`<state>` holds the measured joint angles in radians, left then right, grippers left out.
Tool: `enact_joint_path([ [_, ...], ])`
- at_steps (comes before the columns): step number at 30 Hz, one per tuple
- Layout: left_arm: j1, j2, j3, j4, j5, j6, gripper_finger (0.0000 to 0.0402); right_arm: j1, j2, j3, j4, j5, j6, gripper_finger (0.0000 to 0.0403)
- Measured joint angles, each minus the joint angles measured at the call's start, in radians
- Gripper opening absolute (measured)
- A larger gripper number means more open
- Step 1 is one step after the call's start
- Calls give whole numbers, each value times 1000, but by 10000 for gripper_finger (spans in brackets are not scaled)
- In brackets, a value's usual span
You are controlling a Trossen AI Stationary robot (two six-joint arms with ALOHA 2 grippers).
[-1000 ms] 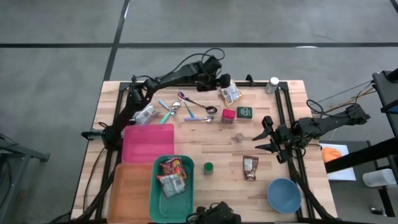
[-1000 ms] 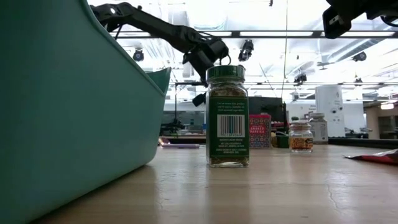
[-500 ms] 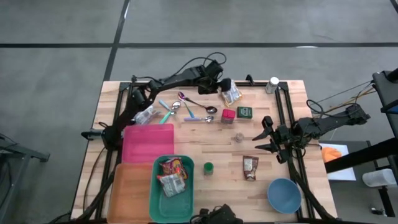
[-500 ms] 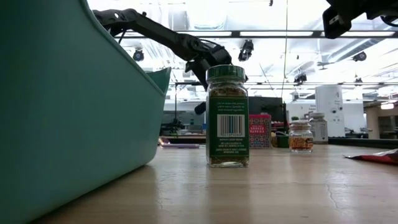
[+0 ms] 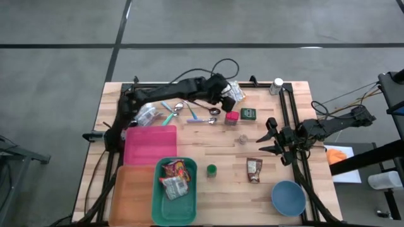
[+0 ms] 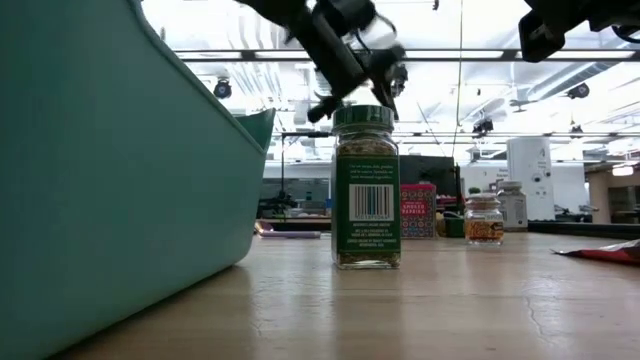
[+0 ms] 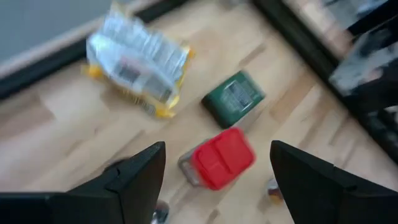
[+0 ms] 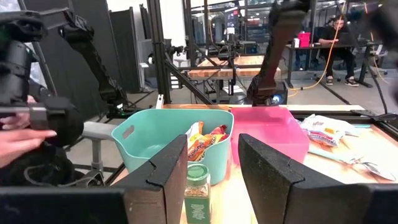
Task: Pick & Place Food Item
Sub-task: Move the yellow noodle pack on the table
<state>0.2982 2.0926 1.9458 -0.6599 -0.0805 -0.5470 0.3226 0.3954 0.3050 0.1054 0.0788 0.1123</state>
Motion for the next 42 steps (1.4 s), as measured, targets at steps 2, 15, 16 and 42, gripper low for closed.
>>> enact_joint_path([
  [2,-10,-95,-152,165,-11,62,289,0,0,0,0,0,0,142],
  [15,31,-509,-987,1071,218,462,289,0,1,0,2,0,0,142],
  [16,30,-530,-1003,1074,212,480,289,0,1,0,2,0,0,142],
  [42,21,-588,-1030,1052,204,495,289,0,0,0,-1,0,0,142],
])
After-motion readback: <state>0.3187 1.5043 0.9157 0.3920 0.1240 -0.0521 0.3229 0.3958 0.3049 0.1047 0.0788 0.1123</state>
